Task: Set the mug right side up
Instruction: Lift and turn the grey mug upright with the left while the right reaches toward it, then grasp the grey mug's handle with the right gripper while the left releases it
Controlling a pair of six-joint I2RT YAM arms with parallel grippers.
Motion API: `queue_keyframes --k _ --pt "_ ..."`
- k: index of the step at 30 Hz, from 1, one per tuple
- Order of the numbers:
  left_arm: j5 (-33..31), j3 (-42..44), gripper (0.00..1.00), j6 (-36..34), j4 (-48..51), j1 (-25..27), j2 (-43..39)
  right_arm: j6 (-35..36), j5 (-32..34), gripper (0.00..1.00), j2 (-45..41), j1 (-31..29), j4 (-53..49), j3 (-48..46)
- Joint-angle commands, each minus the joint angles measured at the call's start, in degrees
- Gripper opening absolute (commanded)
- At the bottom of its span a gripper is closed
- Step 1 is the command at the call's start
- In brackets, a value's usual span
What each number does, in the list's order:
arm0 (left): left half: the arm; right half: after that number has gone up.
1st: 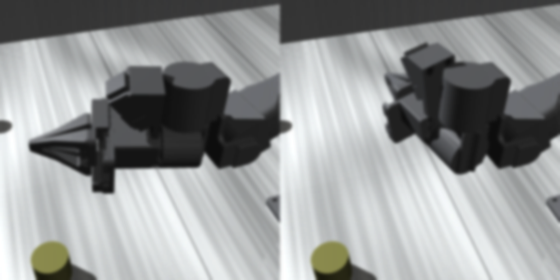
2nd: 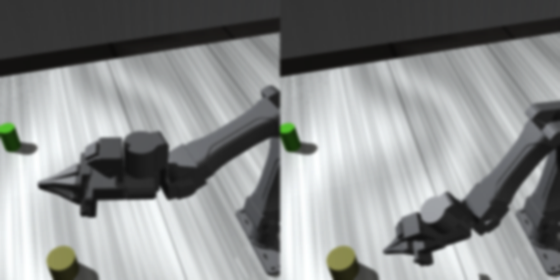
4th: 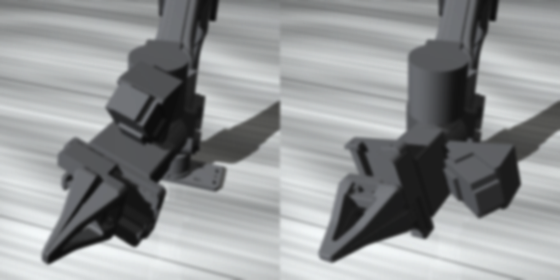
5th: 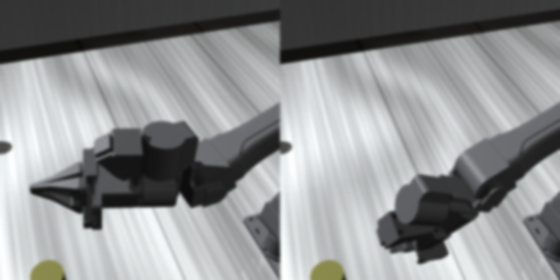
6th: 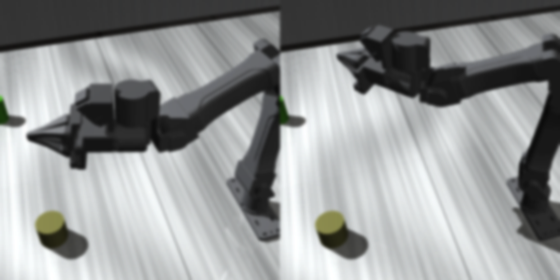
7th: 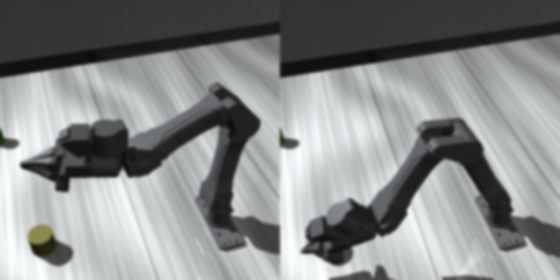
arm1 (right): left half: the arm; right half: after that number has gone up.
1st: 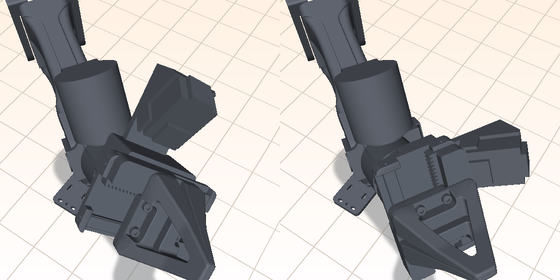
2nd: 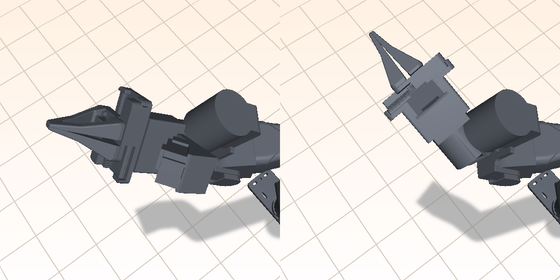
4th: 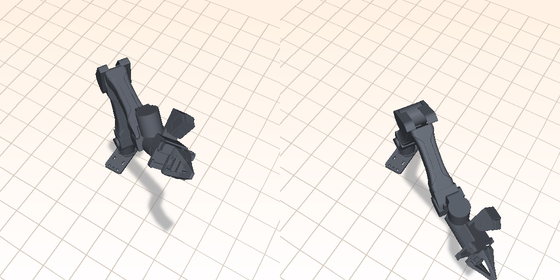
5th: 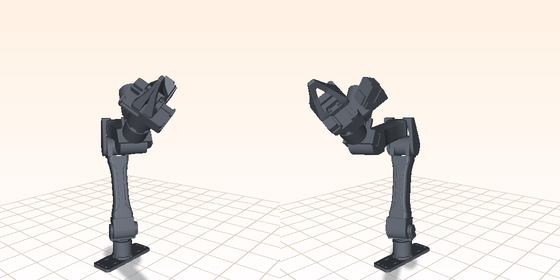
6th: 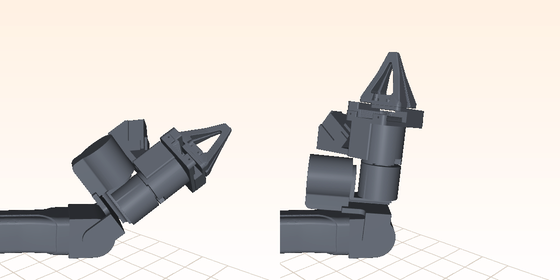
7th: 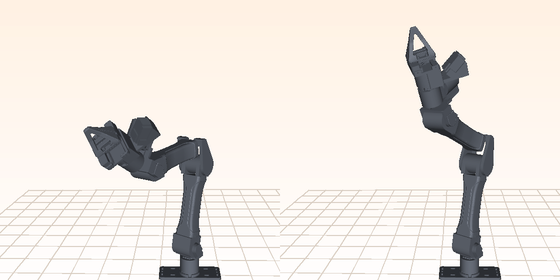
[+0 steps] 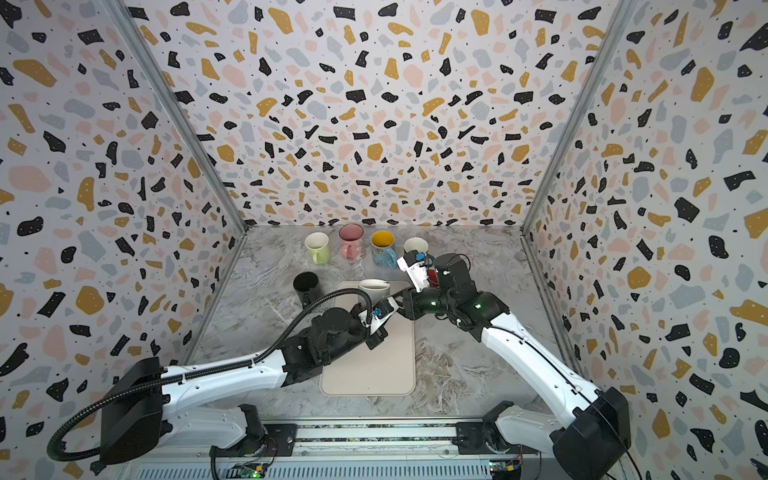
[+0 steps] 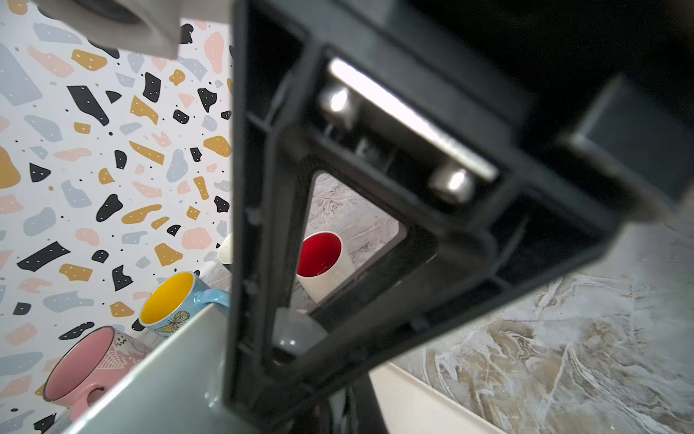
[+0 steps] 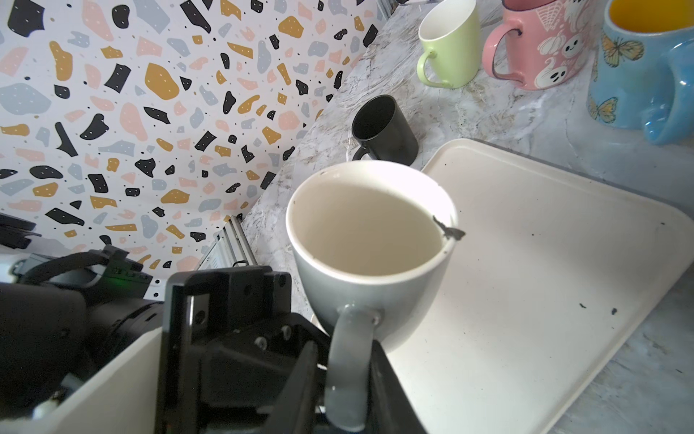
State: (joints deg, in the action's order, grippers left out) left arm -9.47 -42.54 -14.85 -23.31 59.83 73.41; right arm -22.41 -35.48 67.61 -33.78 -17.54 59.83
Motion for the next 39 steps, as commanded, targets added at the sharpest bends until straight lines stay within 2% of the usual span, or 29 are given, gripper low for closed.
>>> queue_keyframes --k 1,11,16,19,39 --pt "-1.5 -1.8 0.0 -1.4 -7.8 0.8 -0.9 -0.8 0.5 0.25 0.2 -0.2 1.1 0.0" --pt "-2.6 -1.4 0.0 -1.6 -9.1 1.4 -1.5 -1.8 1.4 0.24 0.9 -0.4 0.9 -0.7" --pt "-2.8 -1.1 0.0 -1.9 -9.6 1.6 -1.9 -2.2 2.6 0.13 1.2 -0.4 0.4 -0.8" --pt "-3.1 -1.0 0.0 -2.0 -9.8 1.7 -2.3 -2.4 3.2 0.0 1.6 -0.4 0.0 -0.8" --pt "-7.9 -1.2 0.0 -1.3 -5.6 2.0 -4.7 -4.1 5.9 0.0 0.1 -0.8 3.9 -2.2"
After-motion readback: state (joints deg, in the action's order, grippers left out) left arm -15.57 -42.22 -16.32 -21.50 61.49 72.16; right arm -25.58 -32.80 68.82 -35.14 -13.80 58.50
